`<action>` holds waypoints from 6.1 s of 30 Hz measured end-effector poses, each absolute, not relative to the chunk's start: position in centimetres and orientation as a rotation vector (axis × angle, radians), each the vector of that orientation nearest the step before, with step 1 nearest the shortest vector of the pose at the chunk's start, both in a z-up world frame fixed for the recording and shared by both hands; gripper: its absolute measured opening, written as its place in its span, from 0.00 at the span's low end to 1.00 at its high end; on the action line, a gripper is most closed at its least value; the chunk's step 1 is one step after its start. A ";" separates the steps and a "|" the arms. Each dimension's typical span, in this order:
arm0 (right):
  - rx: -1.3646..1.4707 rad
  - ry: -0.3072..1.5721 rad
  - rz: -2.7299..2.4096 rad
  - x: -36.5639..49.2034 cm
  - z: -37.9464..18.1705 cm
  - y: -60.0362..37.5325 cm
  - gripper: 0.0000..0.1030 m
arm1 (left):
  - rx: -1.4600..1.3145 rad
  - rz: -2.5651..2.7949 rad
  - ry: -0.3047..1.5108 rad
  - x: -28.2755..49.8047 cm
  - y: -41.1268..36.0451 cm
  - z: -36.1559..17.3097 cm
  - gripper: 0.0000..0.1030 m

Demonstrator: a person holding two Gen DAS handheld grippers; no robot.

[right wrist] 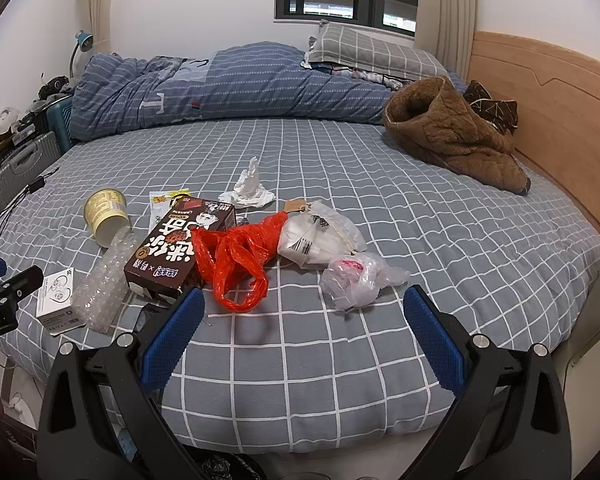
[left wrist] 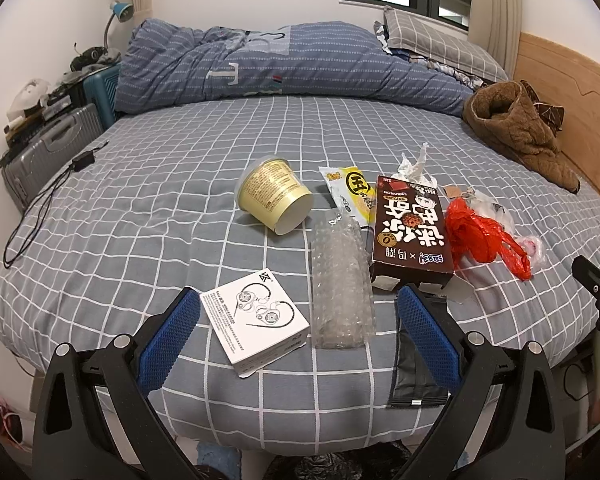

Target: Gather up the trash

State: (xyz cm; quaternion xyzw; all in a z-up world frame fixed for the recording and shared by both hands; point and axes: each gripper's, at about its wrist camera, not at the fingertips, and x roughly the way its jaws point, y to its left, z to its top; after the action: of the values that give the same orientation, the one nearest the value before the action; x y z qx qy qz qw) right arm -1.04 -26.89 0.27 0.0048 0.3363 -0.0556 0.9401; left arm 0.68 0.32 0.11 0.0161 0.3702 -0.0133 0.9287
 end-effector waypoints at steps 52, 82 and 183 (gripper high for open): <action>-0.034 0.761 0.006 -0.1 -1.5 -19.4 0.93 | 0.025 0.077 0.823 2.3 4.8 -2.6 0.94; -0.033 0.985 0.030 3.4 -10.1 -12.8 0.68 | 0.003 0.095 0.944 6.9 4.3 -7.7 0.94; -0.064 0.789 0.126 -11.2 -2.0 -15.0 0.15 | -0.059 -0.019 0.830 -11.3 4.6 -2.1 0.73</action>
State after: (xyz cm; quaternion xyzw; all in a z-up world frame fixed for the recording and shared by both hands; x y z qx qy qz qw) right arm -11.20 -14.95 -2.01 -0.0310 0.3841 0.0612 0.9208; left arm -11.28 4.63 -2.14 -0.0285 0.4031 -0.0094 0.9147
